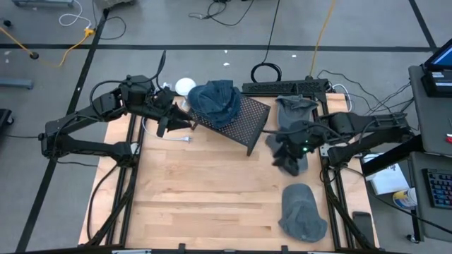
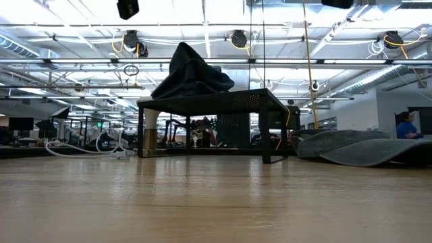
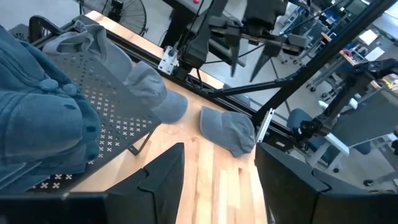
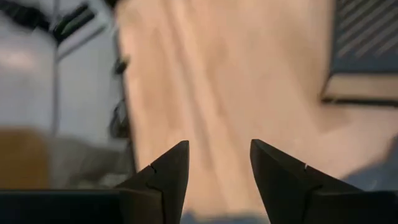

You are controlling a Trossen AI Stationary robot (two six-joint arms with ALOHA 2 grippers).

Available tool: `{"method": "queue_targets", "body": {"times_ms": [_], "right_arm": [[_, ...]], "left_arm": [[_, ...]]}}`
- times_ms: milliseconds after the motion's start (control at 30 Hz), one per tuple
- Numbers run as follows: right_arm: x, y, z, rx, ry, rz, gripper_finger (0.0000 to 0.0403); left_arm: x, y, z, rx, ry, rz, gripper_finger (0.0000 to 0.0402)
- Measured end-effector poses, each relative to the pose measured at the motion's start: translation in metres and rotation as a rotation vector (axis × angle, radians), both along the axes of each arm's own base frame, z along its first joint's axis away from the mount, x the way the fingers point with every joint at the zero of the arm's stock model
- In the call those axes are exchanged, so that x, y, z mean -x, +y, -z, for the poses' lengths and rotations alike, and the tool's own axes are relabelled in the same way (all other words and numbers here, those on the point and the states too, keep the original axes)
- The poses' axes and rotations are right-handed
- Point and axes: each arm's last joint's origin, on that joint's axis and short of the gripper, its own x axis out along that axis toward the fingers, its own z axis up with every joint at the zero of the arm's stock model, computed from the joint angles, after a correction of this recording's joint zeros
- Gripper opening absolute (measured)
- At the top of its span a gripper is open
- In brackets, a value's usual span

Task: Pick & Place hat
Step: Put the bottom gray cap on the shelf

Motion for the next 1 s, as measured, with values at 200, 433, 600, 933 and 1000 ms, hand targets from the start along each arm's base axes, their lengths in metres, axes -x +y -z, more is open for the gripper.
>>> {"method": "queue_targets", "body": {"times_ms": [200, 433, 600, 933, 1000], "right_arm": [[0.027, -0.007, -0.005, -0.075, 0.052, -0.166, 0.0167], [0.061, -0.016, -0.005, -0.092, 0.143, -0.267, 0.0167], [0.075, -0.019, 0.0, -0.053, 0.229, -0.316, 0.0167], [0.075, -0.025, 0.007, 0.105, 0.313, -0.338, 0.0167], [0.072, -0.026, 0.012, 0.127, 0.333, -0.327, 0.0167]], "left_arm": [[0.0, 0.001, 0.0, 0.05, 0.015, -0.066, 0.0202], [0.0, 0.002, 0.0, 0.082, 0.023, -0.103, 0.0202], [0.0, 0.003, 0.0, 0.076, 0.024, -0.123, 0.0202], [0.0, 0.003, 0.001, 0.099, 0.031, -0.134, 0.0202], [0.0, 0.003, 0.001, 0.101, 0.031, -0.134, 0.0202]]}}
